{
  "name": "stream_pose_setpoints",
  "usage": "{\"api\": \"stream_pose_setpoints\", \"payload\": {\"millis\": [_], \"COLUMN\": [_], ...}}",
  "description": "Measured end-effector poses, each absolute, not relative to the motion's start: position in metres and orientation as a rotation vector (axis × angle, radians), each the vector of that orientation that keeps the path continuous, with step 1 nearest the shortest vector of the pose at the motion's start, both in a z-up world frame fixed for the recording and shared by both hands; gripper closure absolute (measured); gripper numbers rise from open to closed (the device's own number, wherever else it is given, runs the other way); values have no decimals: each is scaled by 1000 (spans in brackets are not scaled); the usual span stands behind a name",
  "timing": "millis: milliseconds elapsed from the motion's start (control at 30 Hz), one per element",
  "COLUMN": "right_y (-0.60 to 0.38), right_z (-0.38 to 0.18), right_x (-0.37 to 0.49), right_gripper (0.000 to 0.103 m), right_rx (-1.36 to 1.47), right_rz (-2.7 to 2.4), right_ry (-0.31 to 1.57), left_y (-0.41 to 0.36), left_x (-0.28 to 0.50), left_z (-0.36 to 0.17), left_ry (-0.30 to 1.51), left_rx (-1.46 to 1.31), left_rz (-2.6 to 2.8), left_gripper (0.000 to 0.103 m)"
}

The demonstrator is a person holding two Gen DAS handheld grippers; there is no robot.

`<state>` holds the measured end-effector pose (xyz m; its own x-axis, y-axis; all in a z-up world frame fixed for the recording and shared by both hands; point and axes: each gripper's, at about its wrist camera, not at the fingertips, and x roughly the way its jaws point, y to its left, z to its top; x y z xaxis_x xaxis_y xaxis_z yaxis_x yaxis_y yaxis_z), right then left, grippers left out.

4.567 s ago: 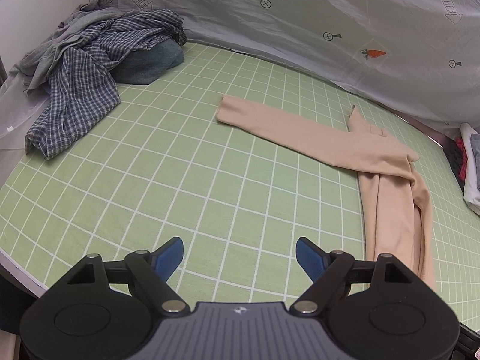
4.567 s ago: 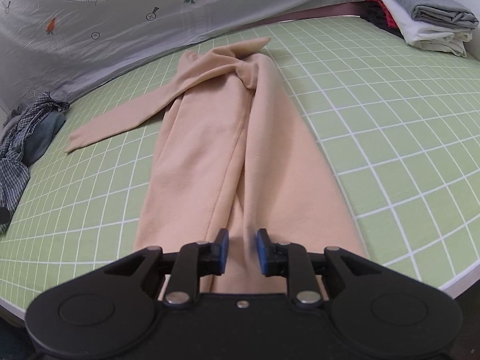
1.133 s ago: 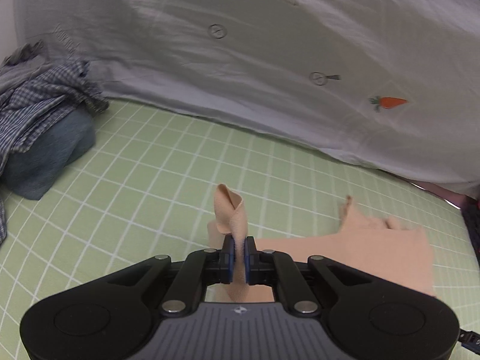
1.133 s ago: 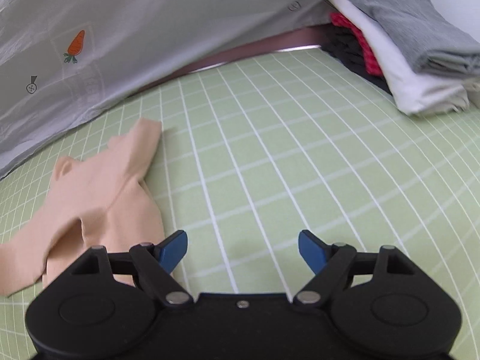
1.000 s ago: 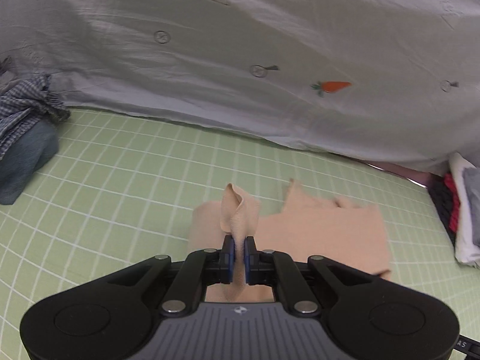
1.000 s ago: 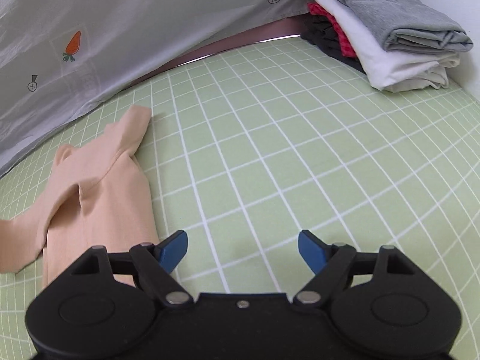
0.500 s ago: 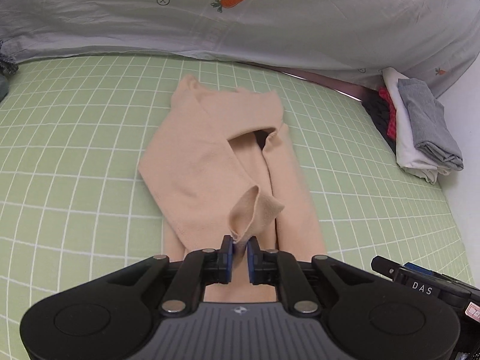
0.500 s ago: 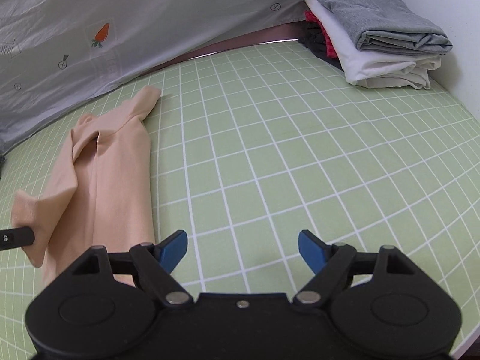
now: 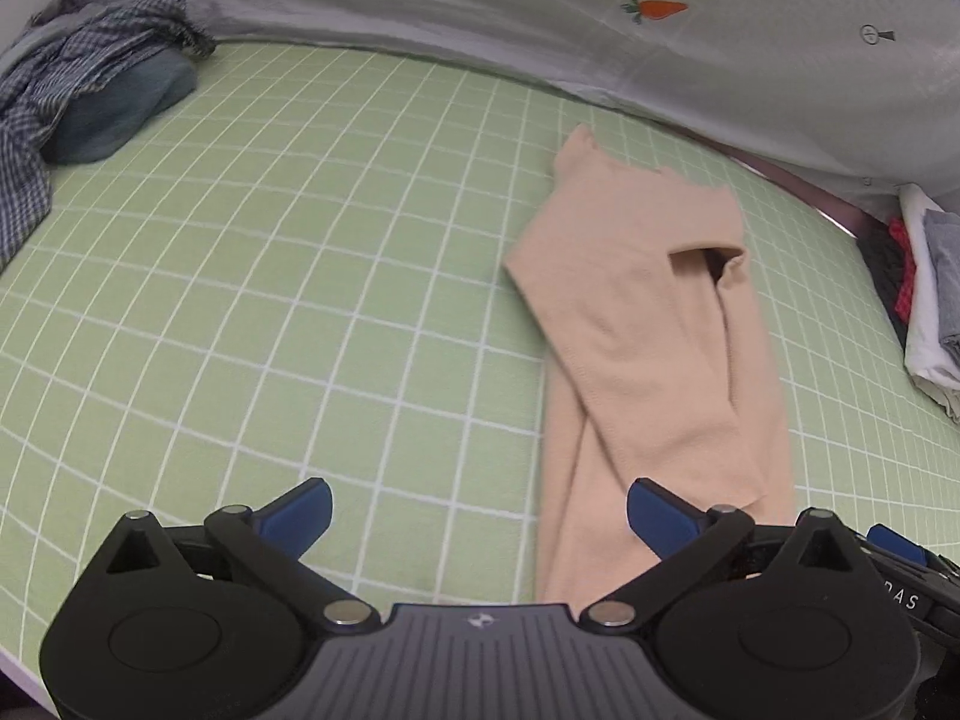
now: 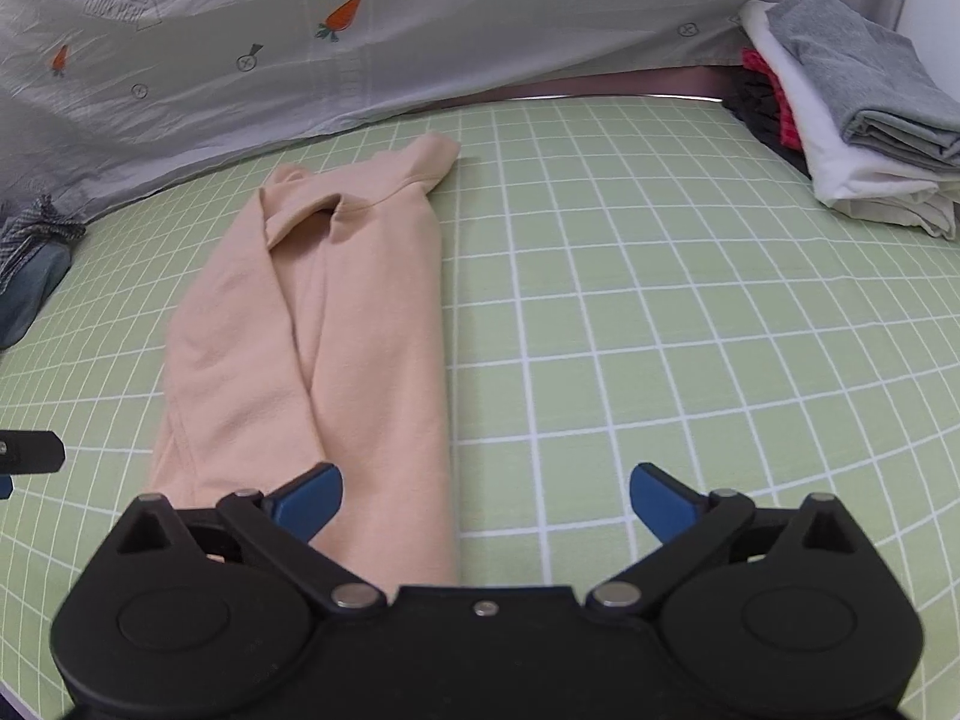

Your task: Fold clothes

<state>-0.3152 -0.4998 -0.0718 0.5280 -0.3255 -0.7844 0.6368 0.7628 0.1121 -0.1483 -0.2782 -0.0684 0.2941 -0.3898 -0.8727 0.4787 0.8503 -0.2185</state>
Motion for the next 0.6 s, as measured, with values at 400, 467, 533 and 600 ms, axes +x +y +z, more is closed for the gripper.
{"api": "stream_pose_setpoints", "payload": {"millis": [400, 467, 533, 600], "right_y": [-464, -460, -457, -454], "right_z": [-74, -74, -77, -79], "right_x": [-256, -252, -246, -243], "right_gripper": [5, 18, 33, 51], "right_rx": [378, 371, 372, 373], "right_rz": [-514, -500, -490, -486], "right_ry": [839, 834, 854, 870], "left_y": [-232, -229, -226, -224], "left_x": [-120, -116, -112, -108], "left_z": [-65, -62, -59, -56], "left_ry": [1109, 1097, 1086, 1074], "left_rx": [110, 107, 104, 100], "left_rz": [-553, -553, -554, -554], "left_gripper": [0, 0, 0, 0]}}
